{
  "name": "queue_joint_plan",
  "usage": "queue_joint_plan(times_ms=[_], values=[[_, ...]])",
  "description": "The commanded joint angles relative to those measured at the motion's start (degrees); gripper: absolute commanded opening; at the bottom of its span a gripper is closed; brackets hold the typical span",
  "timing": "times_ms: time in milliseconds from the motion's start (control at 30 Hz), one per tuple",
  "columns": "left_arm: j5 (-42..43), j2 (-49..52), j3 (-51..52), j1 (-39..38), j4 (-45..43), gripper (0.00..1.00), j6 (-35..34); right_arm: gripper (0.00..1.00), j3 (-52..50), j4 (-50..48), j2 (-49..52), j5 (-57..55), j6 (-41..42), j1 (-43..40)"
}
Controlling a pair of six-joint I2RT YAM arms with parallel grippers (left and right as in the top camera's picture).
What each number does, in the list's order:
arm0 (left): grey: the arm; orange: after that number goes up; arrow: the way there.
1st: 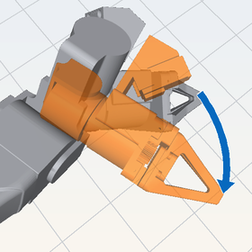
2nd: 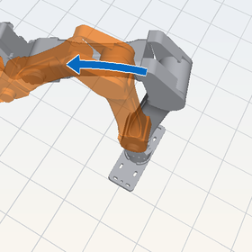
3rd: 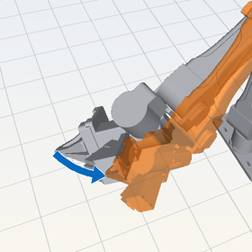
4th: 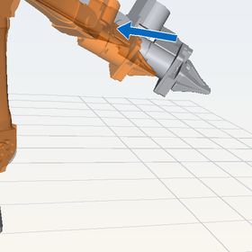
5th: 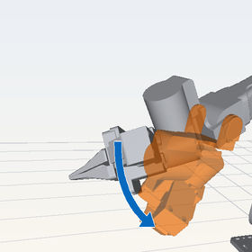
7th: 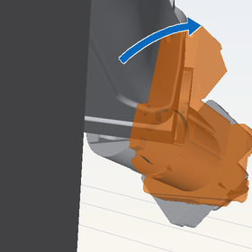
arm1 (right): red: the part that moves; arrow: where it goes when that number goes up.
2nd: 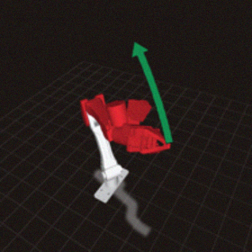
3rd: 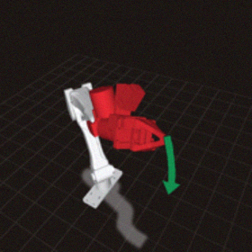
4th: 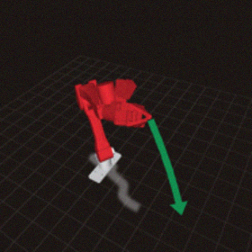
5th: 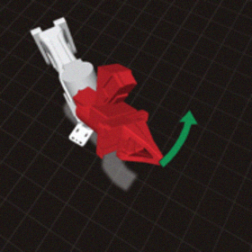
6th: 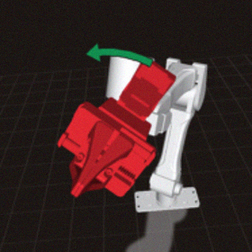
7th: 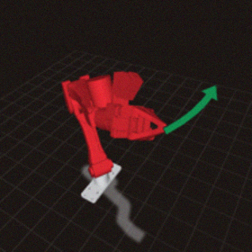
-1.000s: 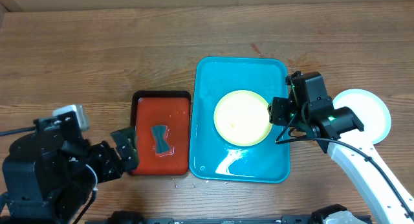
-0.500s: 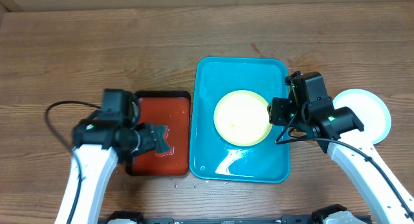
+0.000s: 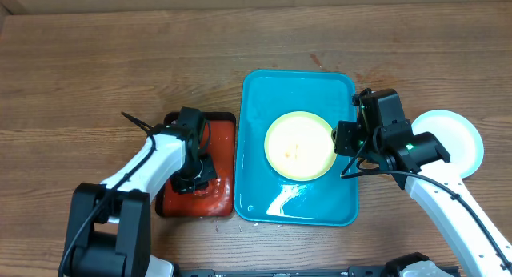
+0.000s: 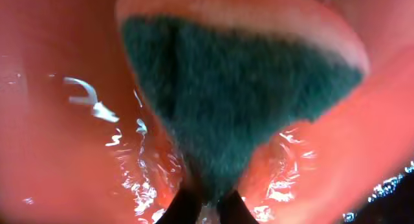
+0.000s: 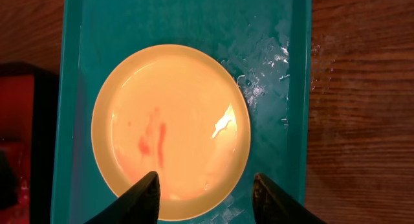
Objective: Clean dirty plates on tray and stack at the side
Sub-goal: 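Grasp the sponge on the red tray with the left gripper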
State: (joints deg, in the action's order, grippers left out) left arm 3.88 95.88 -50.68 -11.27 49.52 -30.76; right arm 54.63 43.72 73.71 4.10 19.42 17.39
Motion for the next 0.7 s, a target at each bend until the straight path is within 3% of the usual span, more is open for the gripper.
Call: queue_joint_plan(times_ms=[0,167,200,233,300,333,467,533,667], values=[[3.2,2.1,0.4,-0.3,-1.9,0.04,-1.1,0.47,0.8,-0.1,-0.1,0.1,-0.3,0.1],[3.0,-1.7,-3.7,-0.3,3.2,0.08,0.6,0.47,0.8,0.0,-0.1,0.0,-0.4,0.1],[3.0,-2.7,-4.6,-0.3,4.0,0.19,1.3,0.47,0.8,0.1,-0.1,0.0,-0.4,0.1],[1.9,-4.3,-5.9,-0.3,5.0,0.37,2.0,0.47,0.8,0.1,-0.1,0.0,-0.4,0.1],[-0.7,-5.8,-6.6,-0.3,5.3,0.53,2.1,0.47,0.8,0.1,-0.1,0.0,-0.4,0.1],[-2.3,-6.2,-6.6,-0.3,5.0,0.57,2.1,0.47,0.8,0.1,-0.1,0.0,-0.4,0.1],[-11.0,-5.2,-5.6,-0.3,2.8,0.56,2.1,0.47,0.8,0.1,-0.1,0.0,-0.4,0.1],[-12.0,-4.0,-4.3,-0.3,-0.1,0.51,2.3,0.47,0.8,0.1,-0.1,0.0,-0.4,0.1],[-9.9,0.9,-0.9,-0.3,-7.7,0.23,3.1,0.47,0.8,0.1,-0.1,0.1,-0.4,0.1]])
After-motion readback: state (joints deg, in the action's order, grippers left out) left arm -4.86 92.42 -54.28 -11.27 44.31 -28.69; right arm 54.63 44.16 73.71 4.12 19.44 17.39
